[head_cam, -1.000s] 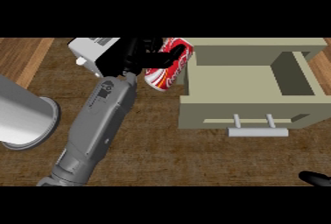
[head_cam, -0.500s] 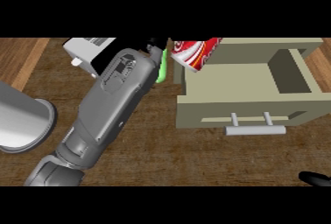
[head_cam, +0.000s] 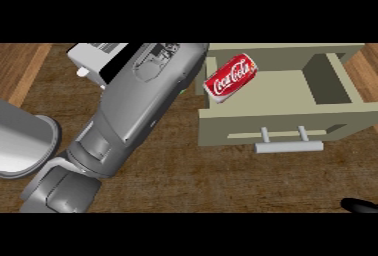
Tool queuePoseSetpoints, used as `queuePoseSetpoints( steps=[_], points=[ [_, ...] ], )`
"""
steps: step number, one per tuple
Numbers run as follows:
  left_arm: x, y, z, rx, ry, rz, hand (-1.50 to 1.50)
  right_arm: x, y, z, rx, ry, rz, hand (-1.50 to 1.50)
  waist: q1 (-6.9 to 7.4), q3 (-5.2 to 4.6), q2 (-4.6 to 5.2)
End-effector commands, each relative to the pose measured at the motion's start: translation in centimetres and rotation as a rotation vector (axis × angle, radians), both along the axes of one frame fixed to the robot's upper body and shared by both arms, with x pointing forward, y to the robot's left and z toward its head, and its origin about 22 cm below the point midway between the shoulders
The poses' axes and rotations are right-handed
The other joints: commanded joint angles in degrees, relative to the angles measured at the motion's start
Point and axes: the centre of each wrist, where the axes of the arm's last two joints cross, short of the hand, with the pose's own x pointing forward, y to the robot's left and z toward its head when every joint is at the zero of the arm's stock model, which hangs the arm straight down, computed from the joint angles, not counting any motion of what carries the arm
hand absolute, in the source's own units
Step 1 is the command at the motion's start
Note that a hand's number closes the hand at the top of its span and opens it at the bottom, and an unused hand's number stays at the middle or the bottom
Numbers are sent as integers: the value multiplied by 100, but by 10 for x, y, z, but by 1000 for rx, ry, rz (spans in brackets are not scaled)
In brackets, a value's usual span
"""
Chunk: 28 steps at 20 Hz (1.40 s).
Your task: Pick up the can, place it into the drawer and close the drawer
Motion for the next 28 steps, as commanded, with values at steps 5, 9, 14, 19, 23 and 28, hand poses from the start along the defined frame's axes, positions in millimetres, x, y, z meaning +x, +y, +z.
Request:
queuePoseSetpoints(
  steps=[5,9,14,19,23,28],
  points=[
    [1,-21,13,57,-9,60,150,9,2,0,3,-8,19,-150,-205,8,43],
    [5,-22,16,71,-11,62,150,10,11,13,-13,-24,41,-150,-239,7,69],
    [11,-18,7,64,-20,169,-150,11,7,17,-19,-12,37,-150,-321,10,96],
    [11,-18,1,78,-28,226,-150,19,3,24,-18,-17,50,-150,-422,12,113],
    [9,-23,9,47,-37,228,-150,18,4,25,-140,-40,72,-150,-432,13,118],
    [9,-22,8,3,-5,231,-150,31,12,40,-262,-99,78,-150,-350,7,115]
  ],
)
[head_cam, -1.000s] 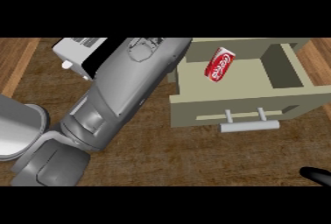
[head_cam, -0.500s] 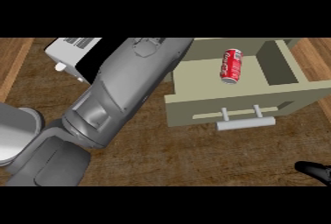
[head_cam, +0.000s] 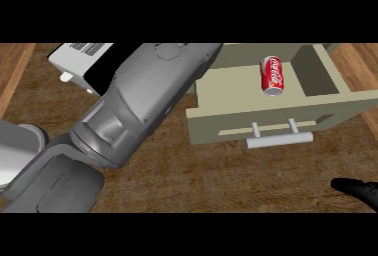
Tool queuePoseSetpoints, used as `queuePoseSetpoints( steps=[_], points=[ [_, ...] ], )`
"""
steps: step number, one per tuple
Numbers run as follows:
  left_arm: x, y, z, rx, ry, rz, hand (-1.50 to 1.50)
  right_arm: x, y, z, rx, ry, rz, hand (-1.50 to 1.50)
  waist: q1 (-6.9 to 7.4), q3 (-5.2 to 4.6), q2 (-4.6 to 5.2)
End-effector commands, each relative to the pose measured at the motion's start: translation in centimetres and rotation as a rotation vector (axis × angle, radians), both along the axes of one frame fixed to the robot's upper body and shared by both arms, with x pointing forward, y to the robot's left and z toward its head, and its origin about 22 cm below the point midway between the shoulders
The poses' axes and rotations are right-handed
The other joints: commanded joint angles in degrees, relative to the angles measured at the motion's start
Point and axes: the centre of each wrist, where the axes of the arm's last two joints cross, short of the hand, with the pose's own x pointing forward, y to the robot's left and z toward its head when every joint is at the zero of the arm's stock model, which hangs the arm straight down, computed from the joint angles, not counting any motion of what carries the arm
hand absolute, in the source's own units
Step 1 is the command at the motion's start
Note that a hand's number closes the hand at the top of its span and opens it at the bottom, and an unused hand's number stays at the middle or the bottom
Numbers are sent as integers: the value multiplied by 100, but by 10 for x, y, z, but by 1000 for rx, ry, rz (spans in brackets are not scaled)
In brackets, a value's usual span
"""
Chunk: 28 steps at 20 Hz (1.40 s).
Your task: Pick up the can, place it into the drawer and close the drawer
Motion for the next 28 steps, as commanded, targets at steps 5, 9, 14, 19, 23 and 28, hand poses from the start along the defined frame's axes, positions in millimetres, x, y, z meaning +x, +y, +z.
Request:
queuePoseSetpoints(
  steps=[5,9,14,19,23,28],
  points=[
    [1,4,-9,-73,6,11,-150,20,15,10,-275,-57,18,-150,8,-3,32],
    [3,5,-3,-117,1,4,-150,29,23,1,-426,-63,-8,-150,107,-7,38],
    [0,-2,8,-80,-29,-2,-150,60,47,-19,-567,-63,-8,-150,315,-6,-13],
    [0,-3,12,-68,-16,-6,-150,99,65,-32,-701,-27,-52,-150,519,-11,-53],
    [3,2,10,-70,-15,-19,-150,120,73,-63,-807,-4,-69,-150,627,-13,-66],
    [7,14,8,-92,8,-49,-150,145,82,-100,-899,5,-81,-150,705,-15,-104]
  ],
)
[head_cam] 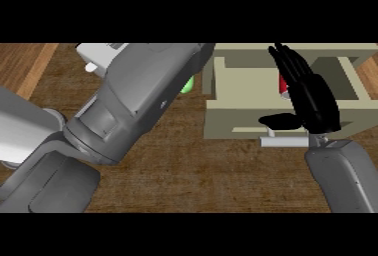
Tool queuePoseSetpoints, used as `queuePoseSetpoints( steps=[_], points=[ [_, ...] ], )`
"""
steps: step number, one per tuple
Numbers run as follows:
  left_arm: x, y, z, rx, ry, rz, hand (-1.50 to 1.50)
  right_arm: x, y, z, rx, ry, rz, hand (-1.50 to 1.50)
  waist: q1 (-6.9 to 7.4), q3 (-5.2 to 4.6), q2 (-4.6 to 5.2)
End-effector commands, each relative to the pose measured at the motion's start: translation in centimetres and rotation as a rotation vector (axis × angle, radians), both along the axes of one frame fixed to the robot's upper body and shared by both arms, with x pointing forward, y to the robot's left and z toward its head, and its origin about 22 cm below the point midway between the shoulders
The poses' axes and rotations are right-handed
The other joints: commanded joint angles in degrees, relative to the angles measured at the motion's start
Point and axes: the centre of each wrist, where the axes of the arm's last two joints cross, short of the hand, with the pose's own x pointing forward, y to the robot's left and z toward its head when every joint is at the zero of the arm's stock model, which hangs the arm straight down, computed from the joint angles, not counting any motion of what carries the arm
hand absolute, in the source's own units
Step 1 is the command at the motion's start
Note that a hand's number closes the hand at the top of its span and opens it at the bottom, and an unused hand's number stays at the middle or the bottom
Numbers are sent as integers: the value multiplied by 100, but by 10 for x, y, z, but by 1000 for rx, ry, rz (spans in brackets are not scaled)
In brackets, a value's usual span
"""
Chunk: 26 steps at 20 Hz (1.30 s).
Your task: Pick up the can, place it into the drawer and close the drawer
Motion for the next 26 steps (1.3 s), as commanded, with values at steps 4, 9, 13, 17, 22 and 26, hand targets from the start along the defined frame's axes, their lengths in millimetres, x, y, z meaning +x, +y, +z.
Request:
queuePoseSetpoints(
  steps=[4,9,13,17,22,26],
  points=[
    [7,18,2,-10,0,26,-150,40,41,-43,-81,-6,-32,-150,121,-1,-21],
    [16,50,8,9,-8,53,-150,70,30,-43,-99,-57,-93,-150,198,-1,-32],
    [15,56,10,-13,1,42,-150,90,28,-42,-120,-113,-173,-150,359,-3,-38],
    [12,55,1,20,7,34,-150,108,37,-27,-113,-150,-188,-150,399,-2,-42],
    [13,79,10,17,18,36,-150,122,29,-17,-136,-184,-219,-150,500,-3,-43],
    [12,98,10,12,-4,30,-150,129,33,-11,-123,-218,-233,-150,596,-3,-21]
  ],
)
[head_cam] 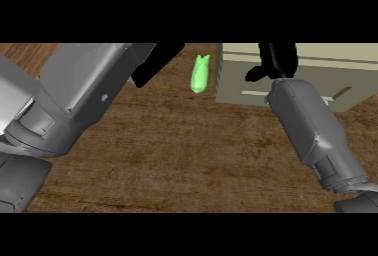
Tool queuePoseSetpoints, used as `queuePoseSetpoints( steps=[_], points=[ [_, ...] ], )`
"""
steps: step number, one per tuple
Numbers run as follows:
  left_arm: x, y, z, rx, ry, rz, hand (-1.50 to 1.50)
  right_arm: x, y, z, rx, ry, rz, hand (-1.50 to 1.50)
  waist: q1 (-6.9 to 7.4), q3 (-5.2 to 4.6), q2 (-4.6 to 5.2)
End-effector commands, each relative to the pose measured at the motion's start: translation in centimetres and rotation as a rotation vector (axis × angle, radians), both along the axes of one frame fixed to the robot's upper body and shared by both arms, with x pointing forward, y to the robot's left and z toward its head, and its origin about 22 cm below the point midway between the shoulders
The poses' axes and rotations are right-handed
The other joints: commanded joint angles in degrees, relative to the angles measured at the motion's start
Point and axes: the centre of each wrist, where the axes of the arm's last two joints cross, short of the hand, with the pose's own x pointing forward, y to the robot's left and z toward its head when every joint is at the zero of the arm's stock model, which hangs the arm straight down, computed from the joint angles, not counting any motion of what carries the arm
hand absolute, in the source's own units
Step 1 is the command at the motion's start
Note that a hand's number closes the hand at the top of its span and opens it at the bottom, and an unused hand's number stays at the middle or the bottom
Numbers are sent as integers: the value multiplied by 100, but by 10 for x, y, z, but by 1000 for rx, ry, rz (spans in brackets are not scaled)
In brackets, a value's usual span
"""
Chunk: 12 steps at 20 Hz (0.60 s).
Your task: Pick up the can, place it into the drawer and close the drawer
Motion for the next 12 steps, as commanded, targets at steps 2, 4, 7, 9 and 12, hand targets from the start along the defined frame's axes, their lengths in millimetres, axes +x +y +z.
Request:
queuePoseSetpoints(
  steps=[2,4,7,9,12],
  points=[
    [-6,8,-1,-7,11,-23,-150,14,-10,21,-9,-45,-36,-150,190,5,34],
    [-9,7,-11,8,7,-29,-150,17,0,27,6,-49,-13,-150,99,4,20],
    [-8,20,-17,19,-1,-18,-150,21,6,39,31,-76,-1,-150,169,5,55],
    [-10,25,-25,2,10,-25,-150,22,9,42,29,-65,-11,-150,225,2,65],
    [-13,38,-15,-1,21,-31,-150,20,24,39,138,-72,46,-150,197,10,11]
  ],
)
